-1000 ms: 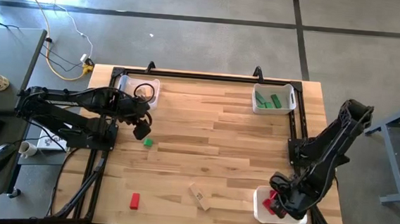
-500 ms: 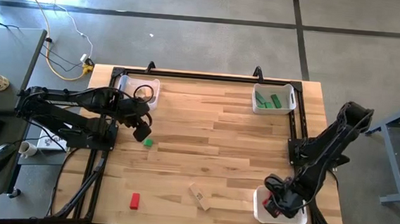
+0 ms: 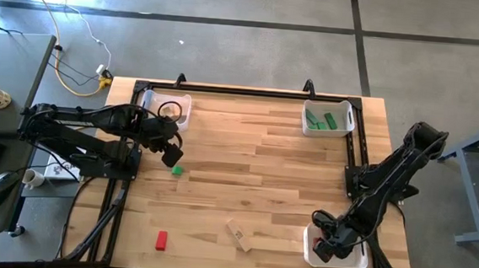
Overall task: Sort & place blocks by color
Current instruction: Put the red block into the white bin, then put the green block into the gray bin
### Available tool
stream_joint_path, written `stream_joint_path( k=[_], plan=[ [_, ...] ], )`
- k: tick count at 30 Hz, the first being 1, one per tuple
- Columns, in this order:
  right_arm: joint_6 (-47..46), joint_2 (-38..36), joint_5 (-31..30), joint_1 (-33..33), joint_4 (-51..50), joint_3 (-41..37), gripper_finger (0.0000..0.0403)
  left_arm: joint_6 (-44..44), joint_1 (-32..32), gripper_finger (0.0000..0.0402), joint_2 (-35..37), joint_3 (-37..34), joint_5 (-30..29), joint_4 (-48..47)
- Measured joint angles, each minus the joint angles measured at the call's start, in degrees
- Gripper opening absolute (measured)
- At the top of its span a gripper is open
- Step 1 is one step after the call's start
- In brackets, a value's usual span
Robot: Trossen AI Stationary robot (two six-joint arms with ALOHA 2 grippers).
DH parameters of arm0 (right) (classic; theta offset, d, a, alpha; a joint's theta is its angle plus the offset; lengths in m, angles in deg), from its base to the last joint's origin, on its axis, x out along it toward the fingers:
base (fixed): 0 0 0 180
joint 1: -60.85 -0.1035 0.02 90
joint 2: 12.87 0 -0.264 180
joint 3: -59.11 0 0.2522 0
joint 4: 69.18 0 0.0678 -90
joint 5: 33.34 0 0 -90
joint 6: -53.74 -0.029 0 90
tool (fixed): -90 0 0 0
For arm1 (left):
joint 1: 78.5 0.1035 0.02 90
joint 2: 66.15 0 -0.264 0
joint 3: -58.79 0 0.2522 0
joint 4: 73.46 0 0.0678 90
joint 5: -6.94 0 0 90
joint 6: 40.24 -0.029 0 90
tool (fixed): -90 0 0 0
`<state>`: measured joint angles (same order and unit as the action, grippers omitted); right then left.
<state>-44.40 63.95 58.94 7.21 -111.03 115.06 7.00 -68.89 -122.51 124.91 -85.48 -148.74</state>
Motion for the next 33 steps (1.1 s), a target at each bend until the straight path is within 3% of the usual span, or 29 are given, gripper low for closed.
stream_joint_path(
  k=[9,15,21,28,33],
  plan=[
    [0.04,-0.02,-4.02,-1.08,-3.31,7.21,0.0205,-14.48,0.00,0.0227,0.00,0.00,-0.77,0.00],
    [-1.72,-0.02,-7.42,-1.64,-14.61,14.15,0.0206,-28.54,0.00,0.0227,0.00,0.00,-0.77,0.00],
    [-2.33,-0.02,-17.48,-0.75,-28.79,22.40,0.0206,-45.22,-0.32,0.0227,0.00,0.00,-0.48,-0.30],
    [-2.37,-0.04,-31.03,3.64,-41.65,29.61,0.0206,-47.91,-0.31,0.0227,-1.95,0.00,-0.38,-0.55],
    [-0.59,-0.07,-32.38,8.93,-45.92,32.07,0.0206,-49.87,-0.31,0.0227,-5.55,0.00,-0.37,-0.55]
  ],
)
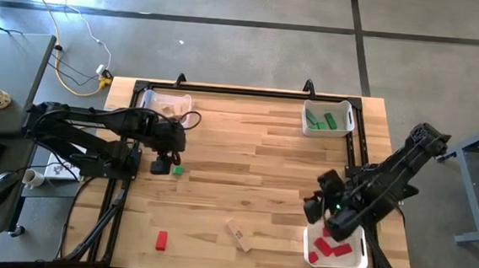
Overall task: Sort & place blocks by color
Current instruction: Put the green block into the gray bin
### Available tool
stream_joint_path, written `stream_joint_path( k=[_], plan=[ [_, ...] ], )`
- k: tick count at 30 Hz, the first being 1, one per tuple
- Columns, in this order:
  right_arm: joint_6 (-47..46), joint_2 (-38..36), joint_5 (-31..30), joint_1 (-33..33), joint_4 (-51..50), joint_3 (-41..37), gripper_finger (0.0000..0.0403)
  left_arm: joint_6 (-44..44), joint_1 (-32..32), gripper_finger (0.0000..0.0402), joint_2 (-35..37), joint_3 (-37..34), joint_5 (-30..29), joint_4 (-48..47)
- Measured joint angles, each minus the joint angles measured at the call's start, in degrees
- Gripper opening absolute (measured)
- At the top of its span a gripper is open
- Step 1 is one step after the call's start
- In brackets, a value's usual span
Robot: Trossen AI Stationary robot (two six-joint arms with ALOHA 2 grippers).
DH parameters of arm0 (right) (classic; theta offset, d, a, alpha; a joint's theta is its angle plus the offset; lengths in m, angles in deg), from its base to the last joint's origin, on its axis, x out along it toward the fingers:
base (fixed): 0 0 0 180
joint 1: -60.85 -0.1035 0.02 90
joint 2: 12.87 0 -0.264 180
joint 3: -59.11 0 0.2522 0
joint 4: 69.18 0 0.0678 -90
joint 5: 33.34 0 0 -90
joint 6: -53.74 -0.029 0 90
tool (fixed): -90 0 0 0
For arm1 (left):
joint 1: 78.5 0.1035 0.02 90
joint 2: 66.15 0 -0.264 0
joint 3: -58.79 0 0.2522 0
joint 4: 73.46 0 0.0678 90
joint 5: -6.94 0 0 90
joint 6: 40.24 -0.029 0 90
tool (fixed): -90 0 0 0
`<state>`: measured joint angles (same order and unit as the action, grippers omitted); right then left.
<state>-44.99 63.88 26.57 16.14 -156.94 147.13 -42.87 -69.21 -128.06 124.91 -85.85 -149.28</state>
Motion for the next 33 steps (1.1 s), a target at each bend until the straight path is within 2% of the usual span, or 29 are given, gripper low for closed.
stream_joint_path(
  k=[6,12,17,20,28,33],
  plan=[
    [5.10,0.00,0.03,7.73,-0.65,0.67,0.0206,-1.04,-0.06,0.0227,-4.34,0.00,0.60,0.09],
    [12.12,0.00,0.05,15.36,-0.64,0.67,0.0206,-0.99,-1.10,0.0227,-5.48,-0.42,2.53,0.75],
    [17.14,0.00,0.18,20.48,-0.44,0.67,0.0206,2.17,-3.31,0.0227,-3.63,-7.25,2.88,7.18],
    [20.20,0.00,1.56,22.92,0.00,0.67,0.0206,3.12,-5.34,0.0227,-3.37,-10.06,2.30,8.62],
    [27.28,0.00,2.87,27.84,2.73,0.67,0.0206,5.31,-6.42,0.0227,-3.38,-9.92,0.73,8.87],
    [31.67,0.00,4.58,30.45,5.35,0.67,0.0206,6.45,-6.38,0.0227,-6.12,-9.94,0.45,8.81]
  ],
)
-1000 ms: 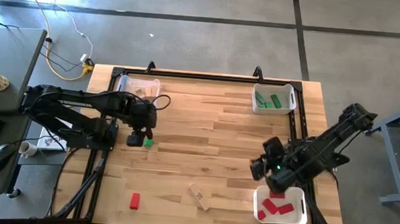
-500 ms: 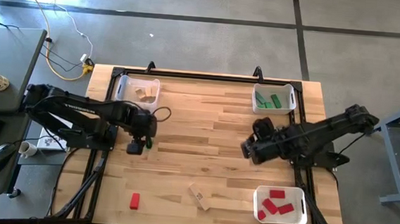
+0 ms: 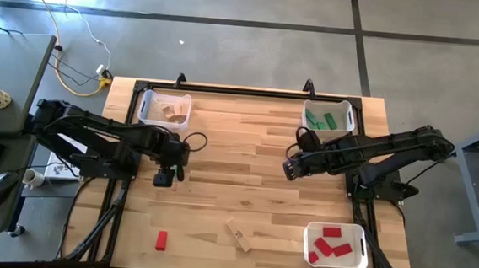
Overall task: Sort & place blocks by color
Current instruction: Put the green block into the gray bin
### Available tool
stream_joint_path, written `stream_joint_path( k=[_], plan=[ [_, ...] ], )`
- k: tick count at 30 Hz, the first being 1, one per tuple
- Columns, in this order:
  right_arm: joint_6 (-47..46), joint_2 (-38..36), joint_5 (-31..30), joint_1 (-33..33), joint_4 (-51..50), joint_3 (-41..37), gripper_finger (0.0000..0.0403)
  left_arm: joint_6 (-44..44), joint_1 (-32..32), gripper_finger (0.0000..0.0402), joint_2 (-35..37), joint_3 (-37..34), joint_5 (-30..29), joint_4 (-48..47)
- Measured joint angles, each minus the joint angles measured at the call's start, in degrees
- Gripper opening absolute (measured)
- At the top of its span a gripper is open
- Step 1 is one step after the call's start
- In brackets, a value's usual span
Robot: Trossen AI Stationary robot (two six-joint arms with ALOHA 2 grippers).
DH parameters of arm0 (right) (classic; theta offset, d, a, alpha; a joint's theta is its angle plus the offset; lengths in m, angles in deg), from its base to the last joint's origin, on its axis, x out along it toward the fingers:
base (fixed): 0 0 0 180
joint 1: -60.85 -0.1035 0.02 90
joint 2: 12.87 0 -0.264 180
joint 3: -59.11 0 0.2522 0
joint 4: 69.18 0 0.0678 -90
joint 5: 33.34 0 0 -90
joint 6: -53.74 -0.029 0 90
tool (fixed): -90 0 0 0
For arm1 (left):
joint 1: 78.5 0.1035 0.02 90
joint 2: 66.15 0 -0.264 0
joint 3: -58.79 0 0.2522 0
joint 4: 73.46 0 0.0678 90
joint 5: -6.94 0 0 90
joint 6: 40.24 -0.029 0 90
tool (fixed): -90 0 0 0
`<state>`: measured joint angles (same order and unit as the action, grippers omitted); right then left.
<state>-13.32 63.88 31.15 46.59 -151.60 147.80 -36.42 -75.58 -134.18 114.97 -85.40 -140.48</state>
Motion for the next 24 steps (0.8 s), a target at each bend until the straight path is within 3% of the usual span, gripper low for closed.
stream_joint_path(
  k=[12,24],
  plan=[
    [6.16,0.00,3.77,3.21,2.03,0.00,0.0206,0.13,0.07,0.0227,-12.96,0.32,-2.28,0.11],
    [8.66,0.00,5.01,3.41,2.08,0.00,0.0206,0.09,0.07,0.0227,-19.84,0.70,-2.81,4.76]
  ],
)
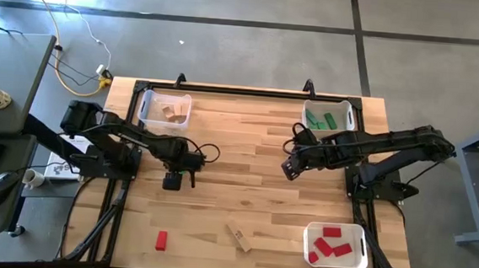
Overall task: Sort & place blocks by color
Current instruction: Put the green block into the gray bin
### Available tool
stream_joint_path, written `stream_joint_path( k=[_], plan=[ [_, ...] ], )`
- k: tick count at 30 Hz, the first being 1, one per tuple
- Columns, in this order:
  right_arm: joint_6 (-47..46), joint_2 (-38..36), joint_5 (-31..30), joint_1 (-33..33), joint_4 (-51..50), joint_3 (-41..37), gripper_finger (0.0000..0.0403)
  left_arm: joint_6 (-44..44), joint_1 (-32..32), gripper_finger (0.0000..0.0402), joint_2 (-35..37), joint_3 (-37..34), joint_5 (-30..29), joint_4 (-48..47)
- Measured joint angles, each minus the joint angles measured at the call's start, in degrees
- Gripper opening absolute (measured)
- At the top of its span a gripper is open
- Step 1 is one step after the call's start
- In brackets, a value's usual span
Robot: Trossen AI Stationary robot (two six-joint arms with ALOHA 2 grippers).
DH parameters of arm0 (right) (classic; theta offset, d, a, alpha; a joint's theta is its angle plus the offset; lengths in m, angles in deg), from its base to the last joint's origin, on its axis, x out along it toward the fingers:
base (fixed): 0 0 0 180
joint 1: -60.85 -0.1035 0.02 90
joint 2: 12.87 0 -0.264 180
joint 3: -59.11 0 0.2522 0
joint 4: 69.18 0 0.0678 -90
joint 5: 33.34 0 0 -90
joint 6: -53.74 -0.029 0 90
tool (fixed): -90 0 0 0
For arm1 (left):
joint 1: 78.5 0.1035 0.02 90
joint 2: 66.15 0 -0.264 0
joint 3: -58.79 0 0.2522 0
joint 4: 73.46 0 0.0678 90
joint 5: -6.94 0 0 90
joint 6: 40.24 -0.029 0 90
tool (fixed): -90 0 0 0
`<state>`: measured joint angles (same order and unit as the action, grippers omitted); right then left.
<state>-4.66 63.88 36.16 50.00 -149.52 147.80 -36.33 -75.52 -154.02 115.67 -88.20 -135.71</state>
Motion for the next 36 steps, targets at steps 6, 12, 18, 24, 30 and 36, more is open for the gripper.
stream_joint_path(
  k=[6,12,18,24,30,36],
  plan=[
    [0.48,0.00,0.07,0.00,0.01,0.00,0.0206,0.36,0.02,0.0222,-2.63,0.26,0.50,0.30],
    [1.86,0.00,0.07,0.00,0.06,-0.02,0.0206,0.38,0.07,0.0142,-2.89,0.17,3.99,0.80],
    [2.18,0.00,-0.28,0.00,0.06,-0.02,0.0206,3.11,0.59,0.0101,-2.89,0.11,5.75,1.14],
    [2.82,0.00,-0.28,0.00,0.23,-0.02,0.0206,5.27,2.49,0.0101,-1.58,1.93,12.15,4.38],
    [5.56,0.01,0.50,0.00,0.07,-0.04,0.0206,8.78,4.79,0.0101,0.71,3.58,18.56,13.36],
    [10.41,0.00,0.06,0.00,0.36,-0.07,0.0207,14.36,7.21,0.0101,0.89,4.26,24.48,26.70]
  ],
)
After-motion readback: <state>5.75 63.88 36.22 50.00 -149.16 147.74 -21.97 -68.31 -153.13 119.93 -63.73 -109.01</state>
